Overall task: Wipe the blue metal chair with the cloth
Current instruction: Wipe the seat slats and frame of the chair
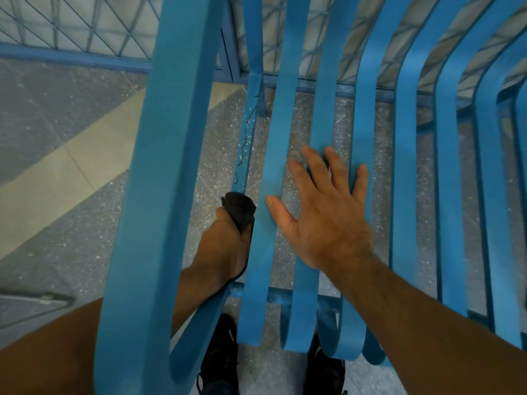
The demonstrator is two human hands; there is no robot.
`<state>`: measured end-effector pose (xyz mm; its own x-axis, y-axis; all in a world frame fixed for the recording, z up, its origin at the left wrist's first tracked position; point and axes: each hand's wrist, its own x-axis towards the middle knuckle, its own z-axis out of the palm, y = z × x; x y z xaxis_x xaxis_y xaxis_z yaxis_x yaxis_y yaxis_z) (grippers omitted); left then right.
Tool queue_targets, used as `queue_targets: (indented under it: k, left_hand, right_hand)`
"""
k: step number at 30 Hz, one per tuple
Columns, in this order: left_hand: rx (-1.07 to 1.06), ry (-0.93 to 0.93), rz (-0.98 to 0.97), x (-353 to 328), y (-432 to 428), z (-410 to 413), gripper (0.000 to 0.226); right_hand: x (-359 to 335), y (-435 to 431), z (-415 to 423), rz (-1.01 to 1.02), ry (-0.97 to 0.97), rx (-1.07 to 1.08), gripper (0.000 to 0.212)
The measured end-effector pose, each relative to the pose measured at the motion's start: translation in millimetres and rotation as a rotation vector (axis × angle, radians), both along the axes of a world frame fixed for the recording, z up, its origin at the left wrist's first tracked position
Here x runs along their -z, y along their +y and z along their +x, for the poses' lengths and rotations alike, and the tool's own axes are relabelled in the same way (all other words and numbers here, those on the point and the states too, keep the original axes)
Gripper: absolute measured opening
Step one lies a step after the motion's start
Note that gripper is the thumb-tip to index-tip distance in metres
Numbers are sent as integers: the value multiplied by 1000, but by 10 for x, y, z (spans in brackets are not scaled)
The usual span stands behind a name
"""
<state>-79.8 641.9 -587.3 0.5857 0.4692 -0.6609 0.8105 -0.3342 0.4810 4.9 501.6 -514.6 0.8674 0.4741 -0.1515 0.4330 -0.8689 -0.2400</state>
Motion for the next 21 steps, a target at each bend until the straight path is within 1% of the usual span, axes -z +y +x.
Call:
queue_targets:
  k: [5, 8, 9, 11, 14, 15, 16, 17, 18, 19, 20, 21]
  left_hand:
    - [48, -11, 71, 0, 27, 120, 41]
    - [13, -48, 39, 10, 30, 152, 53]
    - [24, -67, 15, 21, 35, 115, 53]
    - [102, -115, -37, 12, 47, -6, 42]
    - [209, -151, -30, 71, 52, -133, 46]
    - [186, -137, -9, 61, 48, -117, 40]
    - [116, -105, -18, 13, 35, -73, 38]
    - [20, -74, -48, -52, 19, 0, 51]
    - [-59, -53, -75, -49, 14, 64, 74]
    - [-78, -37, -75, -57, 11, 123, 95]
    - [-61, -34, -50, -79, 17, 184, 103]
    - [-21, -35, -18, -95, 26, 245, 98]
  right_hand:
    - [16, 0, -7, -2, -16, 0, 69]
    - [5, 0, 1, -12, -1, -9, 69]
    - [3, -3, 3, -12, 5, -9, 70]
    - [6, -6, 2, -10, 12, -10, 70]
    - [12, -10, -7, -11, -5, -9, 70]
    - [16, -10, -11, -12, -7, -9, 70]
    - [19, -7, -14, -14, -5, -11, 70]
    - [24, -4, -12, -13, -3, -12, 70]
    - [26, -1, -6, -11, -2, -10, 70]
    - [29, 0, -1, -12, -1, -7, 70]
    - [32, 3, 3, -16, 1, -8, 70]
    - [34, 1, 1, -20, 1, -10, 70]
